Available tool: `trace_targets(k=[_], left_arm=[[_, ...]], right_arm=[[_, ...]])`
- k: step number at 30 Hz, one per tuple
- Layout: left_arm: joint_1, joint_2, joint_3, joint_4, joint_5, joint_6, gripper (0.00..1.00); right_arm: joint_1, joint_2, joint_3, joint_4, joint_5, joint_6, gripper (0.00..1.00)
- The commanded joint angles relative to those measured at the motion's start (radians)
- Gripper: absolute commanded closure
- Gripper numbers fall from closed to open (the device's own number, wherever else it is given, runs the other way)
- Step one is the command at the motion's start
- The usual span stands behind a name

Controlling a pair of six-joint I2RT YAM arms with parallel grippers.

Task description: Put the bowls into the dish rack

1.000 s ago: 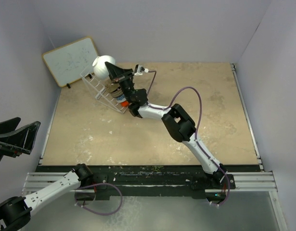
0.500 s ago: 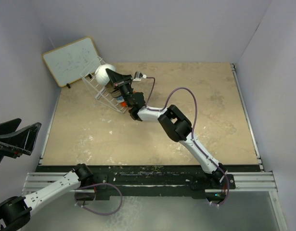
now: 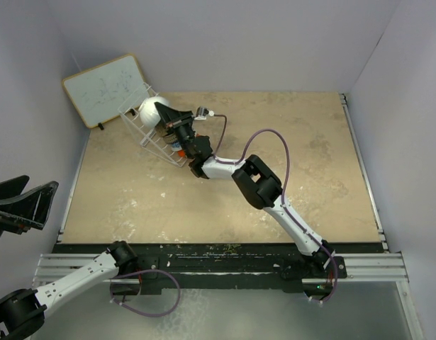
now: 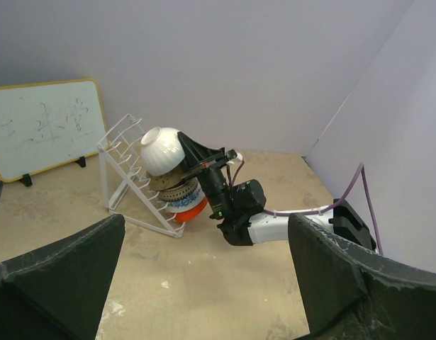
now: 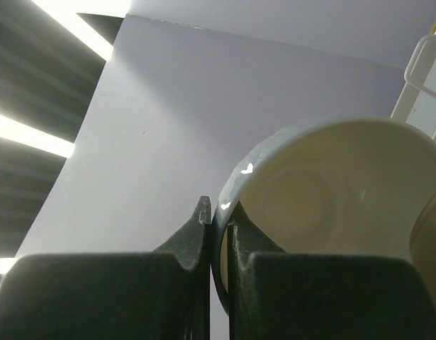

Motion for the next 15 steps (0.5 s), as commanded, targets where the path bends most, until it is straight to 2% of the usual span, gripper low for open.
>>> trace_targets(k=[1, 5, 11, 15], left_arm=[[-0.006, -0.003, 0.018, 0.001, -0.008, 0.005, 0.01], [-0.005, 0.0, 0.02, 0.0, -0.011, 0.007, 0.01], [-0.007, -0.001, 0.014, 0.002, -0.017, 0.006, 0.01], [-0.008, 0.001, 0.012, 0.005, -0.015, 0.004, 0.01]], right_arm=[[-0.01, -0.013, 0.061, 0.095, 0.027, 0.045, 0.99], [-0.021, 0.015, 0.11, 0.071, 0.004, 0.061, 0.98], [-0.026, 0.002, 0.081, 0.063, -0.003, 0.076, 0.96], [-0.028, -0.009, 0.062, 0.061, -0.004, 0.078, 0.91]])
